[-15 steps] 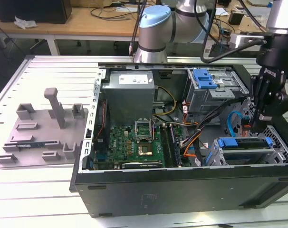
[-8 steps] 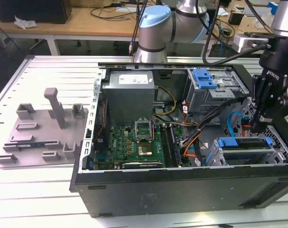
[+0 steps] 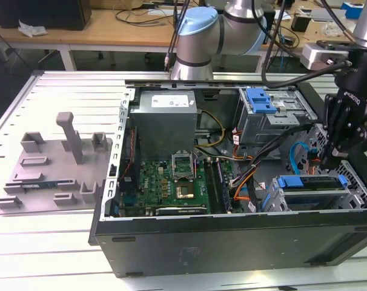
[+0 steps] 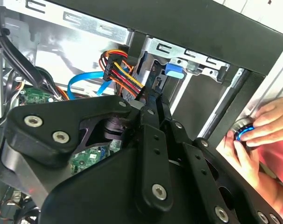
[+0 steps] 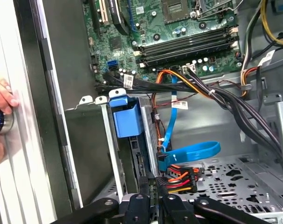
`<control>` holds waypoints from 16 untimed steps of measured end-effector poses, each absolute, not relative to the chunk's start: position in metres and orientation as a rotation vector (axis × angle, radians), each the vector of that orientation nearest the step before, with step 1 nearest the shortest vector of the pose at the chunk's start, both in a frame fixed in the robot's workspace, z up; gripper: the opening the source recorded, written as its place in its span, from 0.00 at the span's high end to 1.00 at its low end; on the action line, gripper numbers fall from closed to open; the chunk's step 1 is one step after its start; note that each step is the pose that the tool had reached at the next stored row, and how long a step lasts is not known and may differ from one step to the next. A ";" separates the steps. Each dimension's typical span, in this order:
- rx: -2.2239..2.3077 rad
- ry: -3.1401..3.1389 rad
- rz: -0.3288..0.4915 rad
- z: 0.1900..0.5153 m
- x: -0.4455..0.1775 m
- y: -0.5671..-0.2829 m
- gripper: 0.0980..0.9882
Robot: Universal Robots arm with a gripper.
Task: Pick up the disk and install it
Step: 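Insert the first disk wire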
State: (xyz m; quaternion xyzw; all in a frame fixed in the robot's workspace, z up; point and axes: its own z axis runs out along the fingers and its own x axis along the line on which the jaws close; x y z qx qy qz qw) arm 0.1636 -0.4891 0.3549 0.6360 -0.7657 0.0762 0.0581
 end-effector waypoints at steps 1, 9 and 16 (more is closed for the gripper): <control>1.932 -2.322 0.225 0.355 0.164 -0.490 0.92; 1.999 -2.296 0.202 0.356 0.162 -0.497 0.92; 2.041 -2.326 0.132 0.357 0.161 -0.512 0.92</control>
